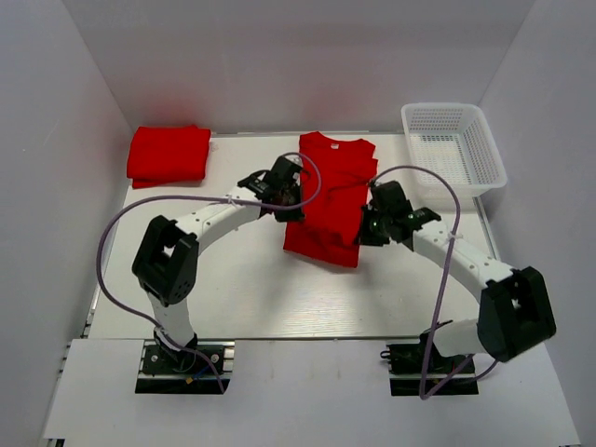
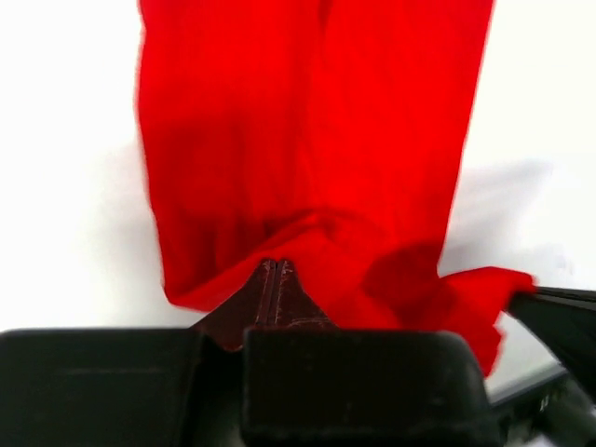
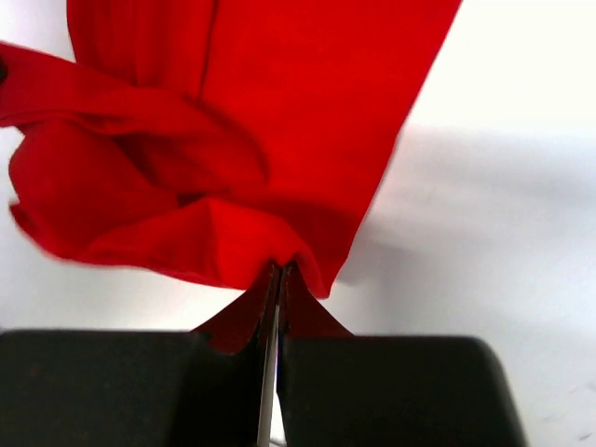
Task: Fold and stack the t-shirts
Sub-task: Fold the folded rectangular tshirt in 1/3 of the way
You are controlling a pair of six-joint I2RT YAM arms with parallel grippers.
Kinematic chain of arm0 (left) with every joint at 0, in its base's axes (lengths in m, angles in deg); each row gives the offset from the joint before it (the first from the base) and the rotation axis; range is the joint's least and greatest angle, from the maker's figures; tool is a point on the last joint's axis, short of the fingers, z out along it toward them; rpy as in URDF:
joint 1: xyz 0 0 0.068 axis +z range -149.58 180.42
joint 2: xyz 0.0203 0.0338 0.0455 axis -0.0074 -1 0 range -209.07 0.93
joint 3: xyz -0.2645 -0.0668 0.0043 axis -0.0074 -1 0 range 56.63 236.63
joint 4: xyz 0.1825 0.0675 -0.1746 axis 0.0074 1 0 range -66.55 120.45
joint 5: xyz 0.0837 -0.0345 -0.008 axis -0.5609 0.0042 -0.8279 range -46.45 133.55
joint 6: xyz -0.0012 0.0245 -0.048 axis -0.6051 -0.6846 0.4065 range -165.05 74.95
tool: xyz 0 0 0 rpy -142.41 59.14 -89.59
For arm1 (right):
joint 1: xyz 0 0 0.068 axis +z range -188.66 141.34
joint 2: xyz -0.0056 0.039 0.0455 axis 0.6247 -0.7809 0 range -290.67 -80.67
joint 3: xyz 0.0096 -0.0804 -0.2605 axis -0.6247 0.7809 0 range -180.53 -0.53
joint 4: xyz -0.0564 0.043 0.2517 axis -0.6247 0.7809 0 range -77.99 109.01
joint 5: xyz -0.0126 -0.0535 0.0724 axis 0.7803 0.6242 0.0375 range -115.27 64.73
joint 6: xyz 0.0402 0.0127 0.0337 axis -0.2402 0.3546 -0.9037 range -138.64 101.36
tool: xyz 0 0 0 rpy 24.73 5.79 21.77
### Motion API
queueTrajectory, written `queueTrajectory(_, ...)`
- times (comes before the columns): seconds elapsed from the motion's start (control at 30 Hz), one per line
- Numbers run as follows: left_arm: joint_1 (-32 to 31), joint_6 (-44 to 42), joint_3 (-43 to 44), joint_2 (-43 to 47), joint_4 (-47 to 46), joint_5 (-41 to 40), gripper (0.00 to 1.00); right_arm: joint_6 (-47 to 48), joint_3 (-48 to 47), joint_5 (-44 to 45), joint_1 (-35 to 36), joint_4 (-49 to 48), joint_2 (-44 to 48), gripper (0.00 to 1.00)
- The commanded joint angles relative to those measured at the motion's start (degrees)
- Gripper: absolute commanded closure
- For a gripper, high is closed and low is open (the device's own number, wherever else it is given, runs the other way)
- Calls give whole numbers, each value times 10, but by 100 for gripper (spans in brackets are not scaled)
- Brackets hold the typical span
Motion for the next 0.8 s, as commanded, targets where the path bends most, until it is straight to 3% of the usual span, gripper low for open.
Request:
queueTrajectory(0.0, 31, -22, 61, -11, 37, -14, 100, 44, -69, -9, -28, 3, -37, 100)
queueTrajectory(0.33, 92, -83, 246, -141, 32, 63, 100, 74, -191, -49, -99, 7, -153, 100)
queueTrajectory(0.77, 138, -102, 286, -214, -53, 168, 100, 80, -257, -92, -145, -3, -227, 100)
